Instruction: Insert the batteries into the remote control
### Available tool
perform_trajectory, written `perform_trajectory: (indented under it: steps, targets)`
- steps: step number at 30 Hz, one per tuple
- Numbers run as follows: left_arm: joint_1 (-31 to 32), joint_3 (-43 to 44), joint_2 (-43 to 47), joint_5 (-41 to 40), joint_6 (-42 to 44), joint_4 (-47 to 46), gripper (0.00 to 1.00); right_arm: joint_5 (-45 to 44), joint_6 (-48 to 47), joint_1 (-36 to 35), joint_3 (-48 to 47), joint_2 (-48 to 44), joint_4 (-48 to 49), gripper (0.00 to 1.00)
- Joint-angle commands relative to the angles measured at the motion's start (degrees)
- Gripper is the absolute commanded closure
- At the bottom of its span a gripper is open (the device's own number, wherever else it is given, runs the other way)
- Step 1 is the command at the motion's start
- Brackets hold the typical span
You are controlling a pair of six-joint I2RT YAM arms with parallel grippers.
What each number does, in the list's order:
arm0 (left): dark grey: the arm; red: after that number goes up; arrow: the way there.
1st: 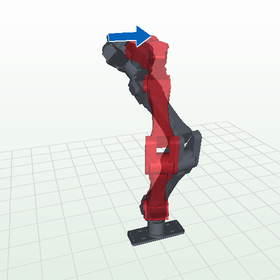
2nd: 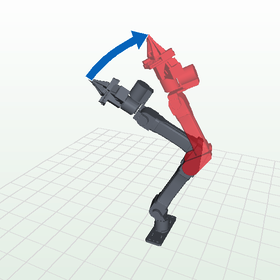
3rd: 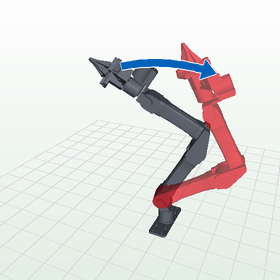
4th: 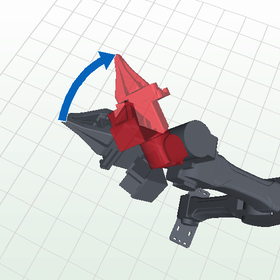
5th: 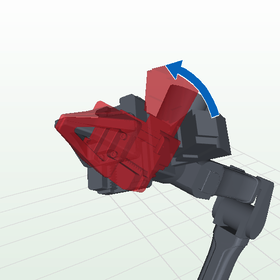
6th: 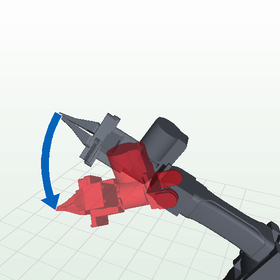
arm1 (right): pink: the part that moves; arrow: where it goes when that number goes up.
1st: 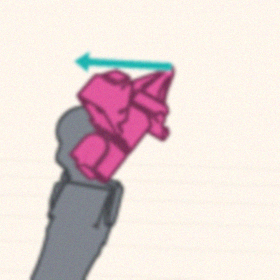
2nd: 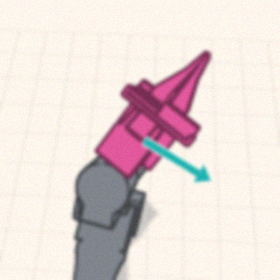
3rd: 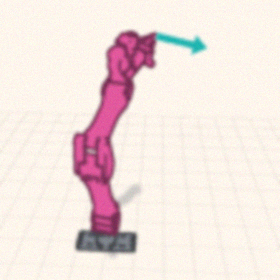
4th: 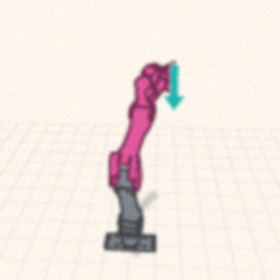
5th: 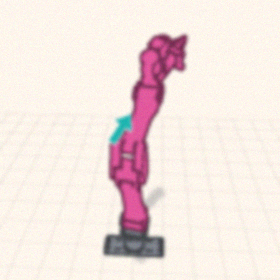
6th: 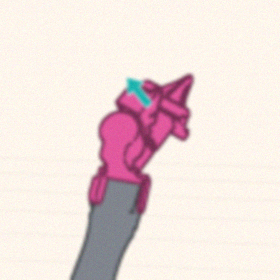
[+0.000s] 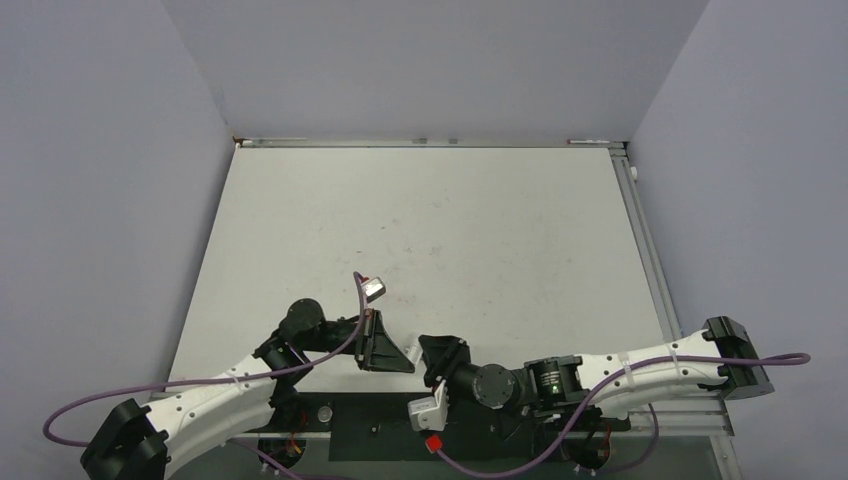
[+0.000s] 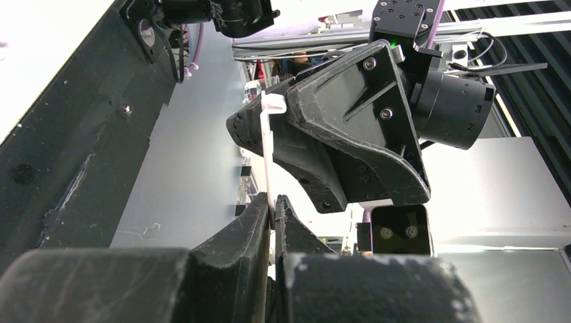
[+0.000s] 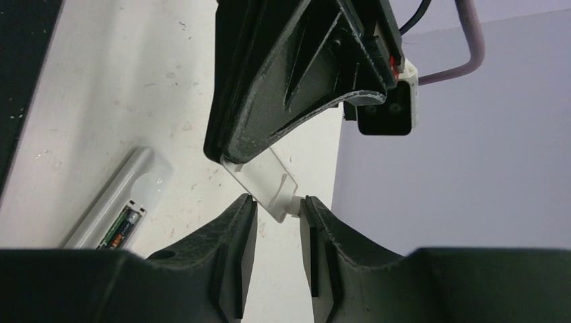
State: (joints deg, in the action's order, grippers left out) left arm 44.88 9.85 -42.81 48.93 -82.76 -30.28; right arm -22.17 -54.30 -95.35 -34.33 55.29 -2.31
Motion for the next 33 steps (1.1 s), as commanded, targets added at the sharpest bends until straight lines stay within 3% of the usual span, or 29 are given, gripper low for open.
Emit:
perform_trajectory:
  steps: [1,10,23,26,33]
  targets:
    - [-0.3,-0.3,1.5,1.5,-0.8,-4.1,1.0,-2.8,-4.7,-0.5,0.2,1.5,8.2,0.71]
    - [-0.3,-1.3,1.3,2.0,-2.0,-6.6,1.0,-2.7,-5.2,-0.5,1.8,3.1,12.5,0.91]
    - [-0.3,-1.9,2.1,1.6,-2.5,-6.7,0.99,-2.2,-1.9,-0.5,4.7,-1.7,15.3,0.92]
    - [-0.3,-2.1,1.9,1.2,-2.5,-6.8,0.91,-2.1,-0.5,-0.5,5.5,-3.3,15.3,0.92]
    - [-0.3,-1.9,0.9,1.1,-2.5,-7.6,0.86,-2.4,1.2,-0.5,6.7,-5.2,15.1,0.92]
